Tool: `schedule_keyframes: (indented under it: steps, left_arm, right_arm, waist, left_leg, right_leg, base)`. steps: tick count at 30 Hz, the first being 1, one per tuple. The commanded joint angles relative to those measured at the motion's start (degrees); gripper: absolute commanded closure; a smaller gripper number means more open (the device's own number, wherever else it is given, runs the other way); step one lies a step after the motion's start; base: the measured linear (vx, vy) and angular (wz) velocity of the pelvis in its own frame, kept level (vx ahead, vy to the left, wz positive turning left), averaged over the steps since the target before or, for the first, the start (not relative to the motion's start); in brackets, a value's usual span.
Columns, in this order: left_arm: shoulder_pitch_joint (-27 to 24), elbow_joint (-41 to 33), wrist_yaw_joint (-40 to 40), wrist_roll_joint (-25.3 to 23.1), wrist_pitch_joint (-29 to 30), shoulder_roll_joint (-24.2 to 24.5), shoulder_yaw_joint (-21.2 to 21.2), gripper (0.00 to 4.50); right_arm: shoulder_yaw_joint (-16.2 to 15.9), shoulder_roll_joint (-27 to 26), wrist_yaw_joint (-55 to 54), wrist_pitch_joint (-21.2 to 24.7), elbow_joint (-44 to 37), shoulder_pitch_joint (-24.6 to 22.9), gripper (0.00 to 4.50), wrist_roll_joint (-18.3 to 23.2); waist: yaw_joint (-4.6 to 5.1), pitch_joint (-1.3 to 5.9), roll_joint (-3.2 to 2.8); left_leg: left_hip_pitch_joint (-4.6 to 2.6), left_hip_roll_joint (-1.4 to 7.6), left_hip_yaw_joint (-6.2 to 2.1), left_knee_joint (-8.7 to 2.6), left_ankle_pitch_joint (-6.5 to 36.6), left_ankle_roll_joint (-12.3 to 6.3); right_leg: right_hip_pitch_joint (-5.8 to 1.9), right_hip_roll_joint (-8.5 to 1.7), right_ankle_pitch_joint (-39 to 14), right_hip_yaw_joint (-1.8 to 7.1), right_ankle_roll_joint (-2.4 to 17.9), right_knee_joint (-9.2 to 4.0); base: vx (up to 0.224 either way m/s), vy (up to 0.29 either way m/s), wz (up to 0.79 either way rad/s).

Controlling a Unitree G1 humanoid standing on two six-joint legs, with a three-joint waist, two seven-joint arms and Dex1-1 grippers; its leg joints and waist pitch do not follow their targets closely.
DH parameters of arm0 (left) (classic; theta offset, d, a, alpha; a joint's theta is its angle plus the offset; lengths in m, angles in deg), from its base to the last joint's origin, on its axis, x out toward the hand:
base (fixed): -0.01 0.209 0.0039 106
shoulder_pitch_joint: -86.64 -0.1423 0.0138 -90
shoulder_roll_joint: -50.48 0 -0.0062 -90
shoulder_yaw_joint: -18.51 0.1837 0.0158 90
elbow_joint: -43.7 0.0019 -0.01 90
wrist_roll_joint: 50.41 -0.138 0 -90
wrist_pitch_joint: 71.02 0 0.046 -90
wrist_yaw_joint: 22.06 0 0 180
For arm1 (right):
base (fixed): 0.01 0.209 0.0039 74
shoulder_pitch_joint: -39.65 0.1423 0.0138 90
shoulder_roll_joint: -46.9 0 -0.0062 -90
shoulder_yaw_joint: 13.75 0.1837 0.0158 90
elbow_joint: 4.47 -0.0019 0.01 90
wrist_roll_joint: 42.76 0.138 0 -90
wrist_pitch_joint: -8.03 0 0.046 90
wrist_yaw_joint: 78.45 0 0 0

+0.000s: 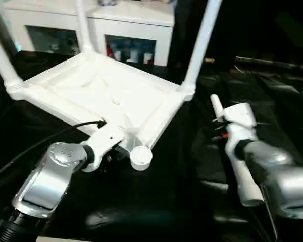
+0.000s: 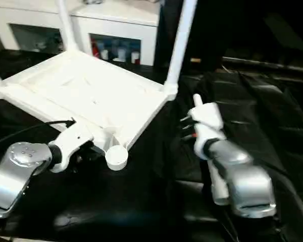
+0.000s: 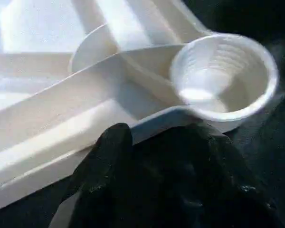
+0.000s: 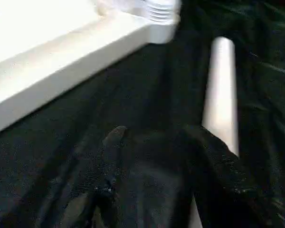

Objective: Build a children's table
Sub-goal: Rotate table base, then pick table leg

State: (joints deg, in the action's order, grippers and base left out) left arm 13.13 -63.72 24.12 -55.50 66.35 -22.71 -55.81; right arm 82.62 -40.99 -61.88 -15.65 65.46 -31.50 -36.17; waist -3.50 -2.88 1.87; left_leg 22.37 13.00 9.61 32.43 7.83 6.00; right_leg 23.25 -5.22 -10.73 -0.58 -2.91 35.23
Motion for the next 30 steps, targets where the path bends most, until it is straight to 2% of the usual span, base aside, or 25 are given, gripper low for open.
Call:
schedule_keyframes:
  steps: [1, 3, 4, 5, 7, 11, 14, 18, 21, 24, 25, 30]
  left_arm:
    - [0.6, -2.9, 1.9, 1.6, -2.1, 0.8, -0.3, 2.22]
    - [-0.1, -5.3, 4.7, 5.0, -2.4, 1.9, -1.5, 2.22]
    - [-0.1, -5.4, 4.9, 5.3, -2.4, 1.9, -1.7, 2.22]
    - [-0.5, -6.1, 5.8, 7.2, -2.4, 1.6, -3.0, 2.22]
    - [-0.4, -6.3, 6.0, 8.9, -2.1, 0.5, -4.3, 2.22]
    - [0.1, -7.7, 7.7, 12.3, 0.2, -0.6, -5.5, 2.22]
    - [0.3, -8.8, 9.2, 14.6, 1.8, -0.5, -5.6, 2.22]
    - [0.8, -8.4, 8.6, 15.1, 1.5, -0.3, -5.2, 2.22]
    - [1.2, -7.8, 8.1, 15.2, 0.9, 0.0, -5.1, 2.22]
    - [1.1, -8.4, 8.3, 16.0, 1.5, 0.6, -5.0, 2.22]
    - [1.0, -8.9, 8.4, 16.5, 1.6, 0.9, -4.9, 2.22]
    - [1.1, -8.9, 8.3, 16.8, 1.7, 1.1, -4.8, 2.22]
  right_arm:
    - [1.6, 1.4, -0.3, 4.7, -1.2, 1.1, 2.33, 0.0]
    - [2.5, 3.2, 0.2, 10.7, -1.0, 2.5, 2.04, 0.6]
    - [2.5, 3.4, 0.2, 11.0, -0.9, 2.6, 1.94, 0.7]
    - [3.3, 3.9, 0.3, 13.9, 0.0, 3.6, 1.94, 1.2]
    - [2.8, 5.8, 1.0, 15.5, 2.4, 4.4, 1.77, 1.6]
    - [2.7, 6.9, 0.9, 17.3, 5.5, 5.8, 1.51, 1.4]
    - [2.2, 7.3, 0.6, 16.2, 8.4, 5.8, 1.12, 0.7]
    - [2.3, 6.8, 0.9, 16.6, 11.1, 6.3, 0.98, 1.2]
    - [1.5, 7.2, 0.4, 16.7, 13.8, 6.5, 0.66, 1.2]
    - [2.9, 6.1, 0.0, 17.0, 15.9, 6.4, 0.52, 1.5]
    - [3.9, 5.1, 0.5, 18.4, 16.8, 6.5, 0.27, 2.3]
    - [4.1, 4.2, 0.8, 19.1, 17.5, 6.1, 0.06, 3.0]
  waist:
    - [0.06, 3.41, -0.93]
    - [0.13, 3.51, -0.77]
    - [0.08, 3.48, -0.94]
    - [0.14, 3.42, -0.8]
    - [0.1, 3.49, -0.69]
    - [0.04, 3.58, -0.78]
    - [-0.12, 3.62, -0.86]
    - [-0.18, 3.72, -0.76]
    - [-0.19, 3.73, -0.71]
    - [-0.17, 3.72, -0.69]
    - [-0.13, 3.79, -0.7]
    - [-0.21, 3.85, -0.8]
  left_leg:
    - [-1.6, -1.32, 0.7, -3.52, 19.0, 4.49]
    - [-1.6, -1.36, 0.71, -3.44, 18.1, 4.59]
    - [-1.63, -1.23, 0.8, -3.44, 17.5, 4.66]
    - [-1.54, -1.28, 0.88, -3.41, 17.7, 4.63]
    - [-1.6, -1.33, 0.94, -3.35, 16.8, 4.65]
    - [-1.6, -1.39, 1.0, -3.16, 16.3, 4.69]
    - [-1.6, -1.38, 1.06, -3.1, 15.9, 4.75]
    - [-1.56, -1.41, 1.13, -2.98, 15.1, 4.34]
    - [-1.54, -1.42, 1.13, -2.96, 14.7, 4.34]
    - [-1.61, -1.43, 1.12, -2.94, 15.5, 4.39]
    - [-1.57, -1.47, 1.14, -2.88, 15.2, 4.3]
    - [-1.59, -1.4, 1.11, -2.92, 14.6, 4.46]
  right_leg:
    - [-1.25, 0.1, -16.0, 0.33, 6.6, -4.52]
    - [-1.43, 0.1, -15.3, 0.3, 6.9, -4.27]
    - [-1.29, 0.08, -14.1, 0.38, 7.2, -4.28]
    - [-1.26, 0.12, -14.0, 0.38, 7.2, -4.32]
    - [-1.41, 0.11, -13.9, 0.35, 7.5, -4.22]
    - [-1.46, 0.0, -14.1, 0.38, 7.5, -4.24]
    - [-1.52, -0.04, -13.5, 0.37, 7.9, -4.23]
    - [-1.69, 0.06, -12.5, 0.36, 8.0, -4.15]
    - [-1.74, 0.07, -12.6, 0.32, 8.0, -4.09]
    - [-1.68, 0.06, -13.7, 0.29, 8.0, -4.13]
    - [-1.67, 0.06, -13.3, 0.31, 8.0, -4.08]
    - [-1.79, 0.1, -12.1, 0.26, 8.3, -3.91]
  base:
    - [0.0, 0.0, 0.0]
    - [0.0, 0.0, 0.0]
    - [0.0, 0.0, 0.0]
    - [0.0, 0.0, 0.0]
    - [0.0, 0.0, 0.0]
    - [0.0, 0.0, 0.0]
    - [0.0, 0.0, 0.0]
    - [0.0, 0.0, 0.0]
    - [0.0, 0.0, 0.0]
    - [0.0, 0.0, 0.0]
    - [0.0, 0.0, 0.0]
    - [0.0, 0.0, 0.0]
